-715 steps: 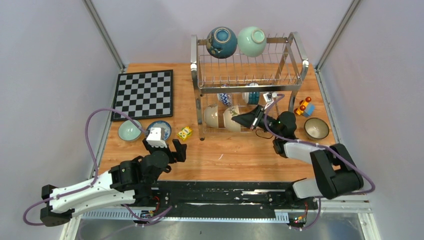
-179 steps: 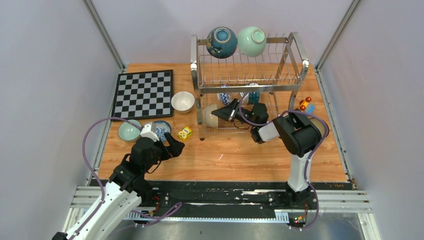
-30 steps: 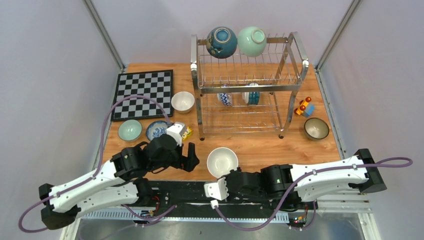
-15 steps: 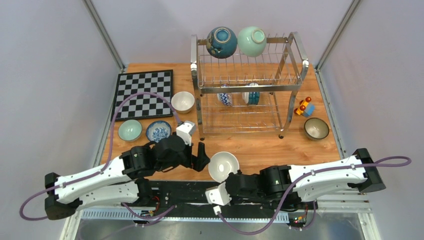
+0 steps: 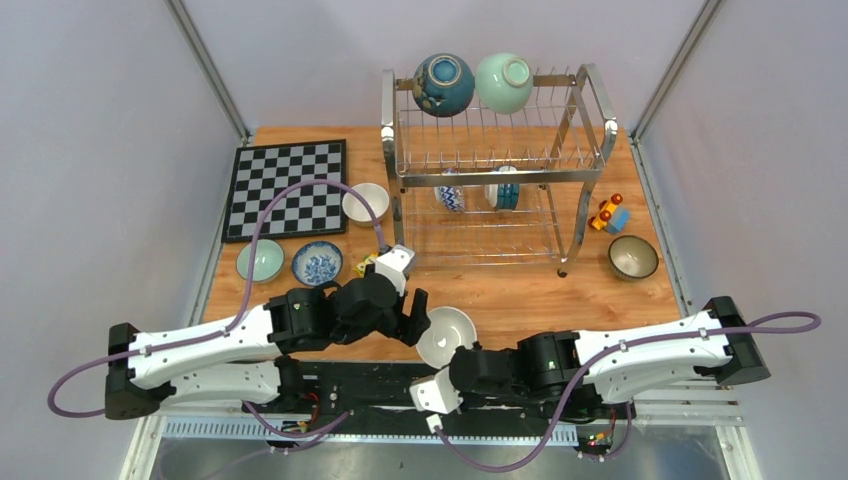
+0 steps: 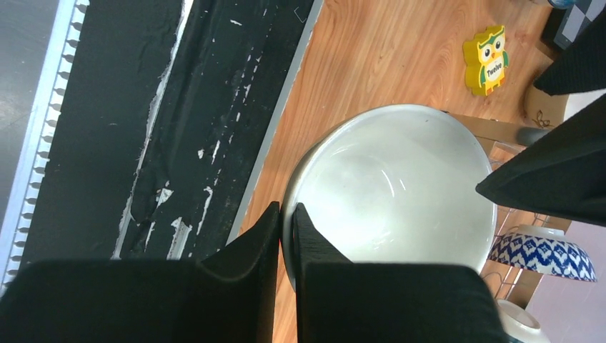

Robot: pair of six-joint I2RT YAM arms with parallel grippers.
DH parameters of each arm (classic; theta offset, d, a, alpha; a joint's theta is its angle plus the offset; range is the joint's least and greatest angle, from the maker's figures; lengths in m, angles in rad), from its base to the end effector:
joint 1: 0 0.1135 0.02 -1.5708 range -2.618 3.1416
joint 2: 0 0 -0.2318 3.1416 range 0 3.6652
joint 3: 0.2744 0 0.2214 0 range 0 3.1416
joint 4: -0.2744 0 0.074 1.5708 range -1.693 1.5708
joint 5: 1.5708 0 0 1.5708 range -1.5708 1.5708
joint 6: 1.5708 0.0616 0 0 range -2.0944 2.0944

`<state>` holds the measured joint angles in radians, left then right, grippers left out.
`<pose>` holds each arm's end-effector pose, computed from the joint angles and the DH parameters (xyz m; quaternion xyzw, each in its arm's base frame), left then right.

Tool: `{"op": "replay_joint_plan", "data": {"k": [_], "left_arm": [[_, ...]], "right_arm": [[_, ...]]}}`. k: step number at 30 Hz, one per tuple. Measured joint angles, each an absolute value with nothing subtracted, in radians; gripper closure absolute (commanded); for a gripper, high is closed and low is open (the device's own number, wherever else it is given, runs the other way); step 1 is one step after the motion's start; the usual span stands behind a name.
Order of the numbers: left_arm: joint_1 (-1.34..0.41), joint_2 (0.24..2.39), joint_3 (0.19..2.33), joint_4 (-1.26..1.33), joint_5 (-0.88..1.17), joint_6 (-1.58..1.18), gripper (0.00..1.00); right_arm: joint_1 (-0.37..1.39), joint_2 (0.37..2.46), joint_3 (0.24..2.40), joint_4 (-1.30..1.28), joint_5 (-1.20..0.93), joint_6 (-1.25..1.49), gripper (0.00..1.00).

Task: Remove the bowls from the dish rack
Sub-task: Place the bowl with the bowl.

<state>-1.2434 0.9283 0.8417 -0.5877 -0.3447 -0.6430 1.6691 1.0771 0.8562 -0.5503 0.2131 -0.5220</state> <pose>0.0846 -0.1843 0.2580 0.1916 0.8701 -0.2549 0.3758 -0.0094 0.2277 0.2359 -0.7955 0.4559 0.1277 0.3783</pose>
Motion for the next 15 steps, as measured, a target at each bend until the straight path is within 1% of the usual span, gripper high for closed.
{"op": "replay_joint_plan", "data": {"k": [4, 8, 11, 15], "left_arm": [[-1.255, 0.953, 0.862, -0.597, -0.348, -0.627, 0.23], [-1.259, 0.971, 0.876, -0.606, -0.348, -0.617, 0.25], [-1.260, 0.986, 0.877, -0.607, -0.347, -0.614, 0.30], [-1.260, 1.018, 0.877, -0.608, -0.339, -0.609, 0.34]], "right_arm": [[1.669, 1.084, 0.857, -0.551, 0.204, -0.525, 1.00], [1.669, 1.093, 0.861, -0.551, 0.200, -0.525, 1.00], [1.669, 1.098, 0.862, -0.551, 0.198, -0.525, 1.00], [1.669, 1.102, 0.865, -0.551, 0.190, -0.525, 1.00]]}}
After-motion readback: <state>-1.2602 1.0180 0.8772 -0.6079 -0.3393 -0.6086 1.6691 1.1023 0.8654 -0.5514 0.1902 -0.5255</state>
